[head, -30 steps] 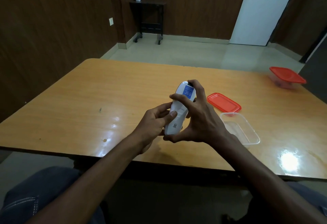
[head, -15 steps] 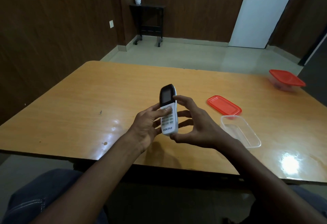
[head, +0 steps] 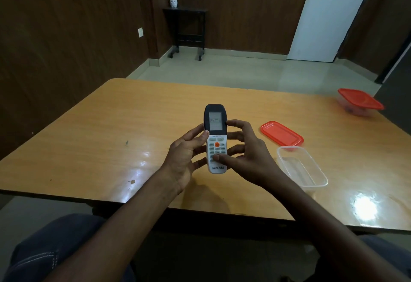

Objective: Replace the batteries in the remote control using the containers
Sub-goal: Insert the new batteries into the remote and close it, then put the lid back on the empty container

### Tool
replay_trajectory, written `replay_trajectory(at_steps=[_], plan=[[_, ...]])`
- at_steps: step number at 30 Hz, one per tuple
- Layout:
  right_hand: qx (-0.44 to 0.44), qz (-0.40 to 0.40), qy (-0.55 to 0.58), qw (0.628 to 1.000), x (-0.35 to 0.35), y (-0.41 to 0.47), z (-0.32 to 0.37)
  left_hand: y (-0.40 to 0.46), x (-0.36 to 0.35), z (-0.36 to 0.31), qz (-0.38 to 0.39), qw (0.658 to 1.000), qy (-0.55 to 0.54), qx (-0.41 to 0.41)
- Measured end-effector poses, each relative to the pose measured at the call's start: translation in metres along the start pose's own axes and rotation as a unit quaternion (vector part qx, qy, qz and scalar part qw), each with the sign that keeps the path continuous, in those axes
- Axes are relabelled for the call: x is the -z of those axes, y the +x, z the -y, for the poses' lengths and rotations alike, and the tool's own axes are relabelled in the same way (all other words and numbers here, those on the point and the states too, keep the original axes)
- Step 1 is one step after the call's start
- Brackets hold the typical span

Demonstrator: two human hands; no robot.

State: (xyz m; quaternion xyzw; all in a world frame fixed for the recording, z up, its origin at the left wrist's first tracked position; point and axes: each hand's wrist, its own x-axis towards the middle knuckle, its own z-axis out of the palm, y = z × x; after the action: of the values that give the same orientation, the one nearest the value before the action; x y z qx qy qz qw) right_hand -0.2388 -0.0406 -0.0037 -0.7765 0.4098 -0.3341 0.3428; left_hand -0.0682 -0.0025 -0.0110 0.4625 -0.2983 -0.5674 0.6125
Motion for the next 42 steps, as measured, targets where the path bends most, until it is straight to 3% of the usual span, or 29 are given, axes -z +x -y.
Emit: replay_trajectory(at_steps=[8, 13, 17, 18, 19, 21, 22, 24, 27, 34, 42], plan=[[-0.006, -0.014, -0.026, 1.0, -0.002, -0.002, 0.003, -0.003, -0.002, -0.001, -0.008, 1.0, 0.005, 0.013], [-0.03, -0.067, -0.075, 0.994, -0.007, -0.003, 0.004, -0.004, -0.006, 0.002, -0.002, 1.0, 0.021, 0.022], [-0.066, -0.116, -0.11, 0.985, -0.008, -0.001, 0.0, 0.0, -0.007, 0.007, 0.009, 0.995, 0.094, -0.033], [-0.075, -0.128, -0.137, 0.979, -0.006, 0.003, -0.003, 0.003, -0.006, 0.01, -0.003, 0.98, 0.187, -0.075], [-0.084, -0.14, -0.167, 0.972, -0.003, 0.008, -0.007, 0.006, -0.005, 0.014, -0.018, 0.941, 0.312, -0.126], [-0.096, -0.155, -0.221, 0.958, 0.005, 0.022, -0.016, 0.012, -0.003, 0.024, -0.04, 0.818, 0.543, -0.187], [-0.105, -0.159, -0.243, 0.951, 0.009, 0.03, -0.021, 0.013, -0.003, 0.028, -0.042, 0.774, 0.605, -0.185], [-0.132, -0.161, -0.267, 0.941, 0.016, 0.05, -0.032, 0.014, -0.002, 0.035, -0.031, 0.718, 0.674, -0.168], [-0.179, -0.142, -0.284, 0.931, 0.027, 0.088, -0.051, 0.017, -0.005, 0.04, -0.024, 0.669, 0.724, -0.169], [-0.258, -0.108, -0.274, 0.92, 0.044, 0.146, -0.073, 0.024, -0.009, 0.037, -0.04, 0.677, 0.72, -0.149], [-0.267, -0.099, -0.259, 0.923, 0.043, 0.163, -0.087, 0.034, -0.006, 0.046, -0.051, 0.689, 0.706, -0.155]])
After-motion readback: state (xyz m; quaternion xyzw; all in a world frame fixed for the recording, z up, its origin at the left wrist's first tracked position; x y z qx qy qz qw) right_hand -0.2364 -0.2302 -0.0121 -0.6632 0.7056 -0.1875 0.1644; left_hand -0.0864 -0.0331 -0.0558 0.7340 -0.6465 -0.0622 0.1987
